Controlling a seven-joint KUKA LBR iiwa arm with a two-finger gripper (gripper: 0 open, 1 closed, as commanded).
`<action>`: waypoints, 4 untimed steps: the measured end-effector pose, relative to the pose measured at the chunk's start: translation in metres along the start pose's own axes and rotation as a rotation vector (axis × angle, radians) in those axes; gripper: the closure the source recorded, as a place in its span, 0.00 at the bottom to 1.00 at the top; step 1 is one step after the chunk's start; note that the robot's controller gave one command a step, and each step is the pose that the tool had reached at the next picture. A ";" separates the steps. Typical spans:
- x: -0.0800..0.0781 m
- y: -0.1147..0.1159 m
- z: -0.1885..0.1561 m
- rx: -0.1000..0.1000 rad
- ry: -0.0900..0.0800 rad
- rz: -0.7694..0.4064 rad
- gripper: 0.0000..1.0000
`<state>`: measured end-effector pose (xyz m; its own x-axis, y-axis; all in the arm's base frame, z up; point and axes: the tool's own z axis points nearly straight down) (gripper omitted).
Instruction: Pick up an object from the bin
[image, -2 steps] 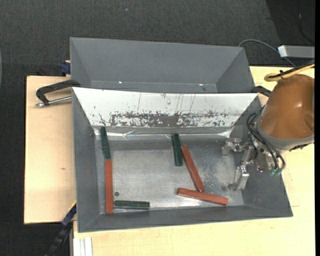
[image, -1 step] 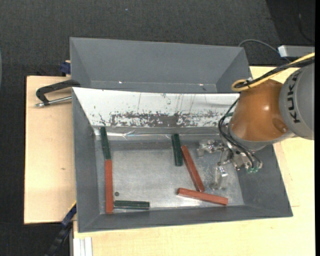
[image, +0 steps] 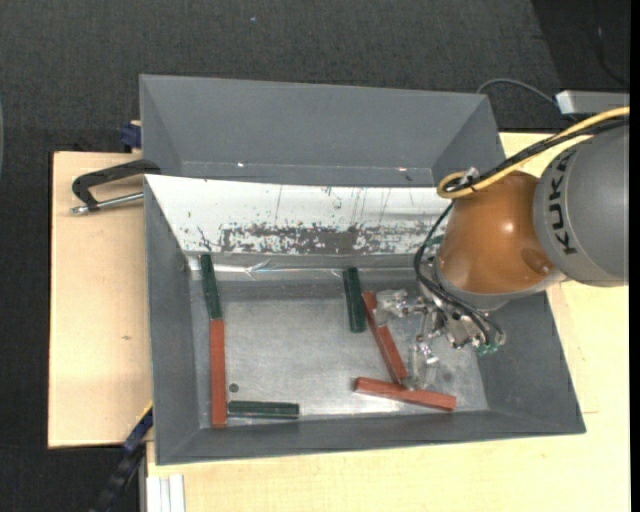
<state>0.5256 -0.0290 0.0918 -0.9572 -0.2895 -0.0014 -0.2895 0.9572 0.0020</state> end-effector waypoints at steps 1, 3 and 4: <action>-0.035 0.016 -0.007 0.003 -0.004 -0.323 0.00; -0.076 0.028 0.020 0.003 -0.003 -0.850 1.00; -0.076 0.028 0.020 0.003 -0.003 -0.850 1.00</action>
Offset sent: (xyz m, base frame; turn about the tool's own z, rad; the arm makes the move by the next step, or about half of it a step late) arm 0.0686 0.0421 -0.0218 -0.9370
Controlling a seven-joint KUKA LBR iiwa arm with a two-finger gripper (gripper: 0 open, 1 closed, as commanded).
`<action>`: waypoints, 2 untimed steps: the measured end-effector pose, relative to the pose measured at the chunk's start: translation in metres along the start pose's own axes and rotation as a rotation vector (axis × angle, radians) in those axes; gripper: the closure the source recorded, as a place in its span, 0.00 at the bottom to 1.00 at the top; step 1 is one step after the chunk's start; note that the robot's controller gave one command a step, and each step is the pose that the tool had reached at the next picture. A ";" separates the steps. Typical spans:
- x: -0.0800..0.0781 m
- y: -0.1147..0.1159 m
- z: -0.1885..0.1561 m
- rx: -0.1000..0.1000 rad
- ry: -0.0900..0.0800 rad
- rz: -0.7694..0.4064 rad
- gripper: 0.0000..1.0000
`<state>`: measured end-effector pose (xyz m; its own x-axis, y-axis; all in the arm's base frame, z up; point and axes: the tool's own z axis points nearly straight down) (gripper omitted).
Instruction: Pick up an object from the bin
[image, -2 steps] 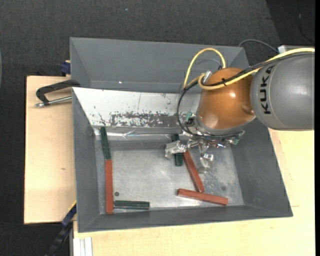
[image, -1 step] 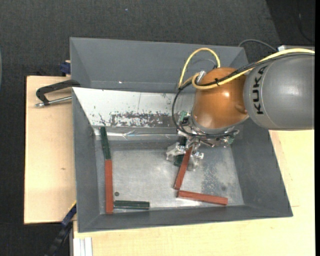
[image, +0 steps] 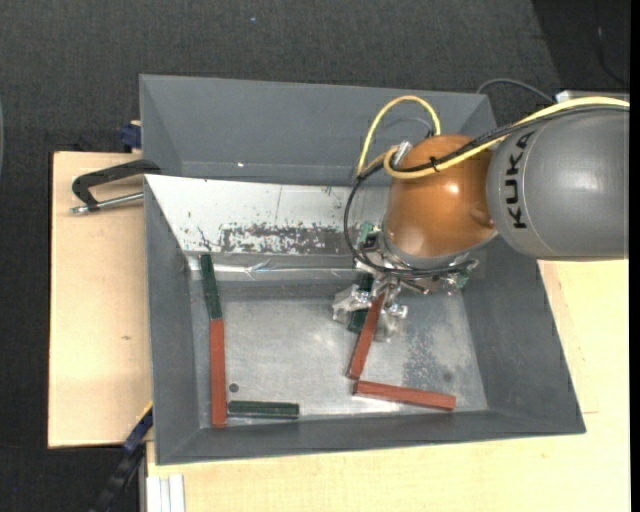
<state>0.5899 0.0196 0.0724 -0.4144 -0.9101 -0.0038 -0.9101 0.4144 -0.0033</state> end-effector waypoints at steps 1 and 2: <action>0.000 0.001 -0.004 -0.004 0.001 0.000 1.00; 0.000 0.003 -0.023 -0.007 0.003 0.000 1.00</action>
Offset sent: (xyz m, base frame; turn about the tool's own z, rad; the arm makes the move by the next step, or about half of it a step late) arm 0.0001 -0.0001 0.0227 0.0000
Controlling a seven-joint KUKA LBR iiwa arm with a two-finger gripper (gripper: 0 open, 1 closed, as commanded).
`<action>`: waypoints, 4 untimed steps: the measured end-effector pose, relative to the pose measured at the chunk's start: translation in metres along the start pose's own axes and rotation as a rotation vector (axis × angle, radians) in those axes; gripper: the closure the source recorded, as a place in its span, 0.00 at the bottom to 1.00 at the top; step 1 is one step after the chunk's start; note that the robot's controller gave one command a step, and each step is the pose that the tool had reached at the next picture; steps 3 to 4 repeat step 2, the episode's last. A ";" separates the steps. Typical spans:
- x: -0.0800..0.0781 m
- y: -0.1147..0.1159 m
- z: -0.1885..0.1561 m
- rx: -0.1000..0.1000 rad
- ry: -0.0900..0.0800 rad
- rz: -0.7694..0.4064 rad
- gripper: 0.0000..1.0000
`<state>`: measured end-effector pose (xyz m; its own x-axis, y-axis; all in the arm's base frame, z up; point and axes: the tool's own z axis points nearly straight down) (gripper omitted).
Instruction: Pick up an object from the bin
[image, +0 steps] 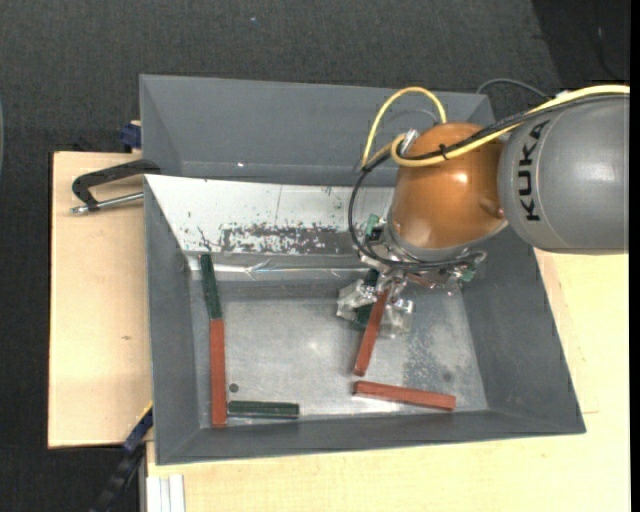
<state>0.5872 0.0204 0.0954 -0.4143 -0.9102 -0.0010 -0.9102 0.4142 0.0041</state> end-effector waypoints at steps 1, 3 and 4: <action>-0.001 -0.002 -0.018 0.006 -0.003 0.000 1.00; -0.002 -0.002 -0.028 0.011 -0.005 0.001 1.00; -0.002 -0.002 -0.028 0.011 -0.005 0.001 1.00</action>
Offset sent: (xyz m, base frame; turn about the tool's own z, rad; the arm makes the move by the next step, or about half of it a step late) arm 0.0000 -0.0001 0.0386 0.0000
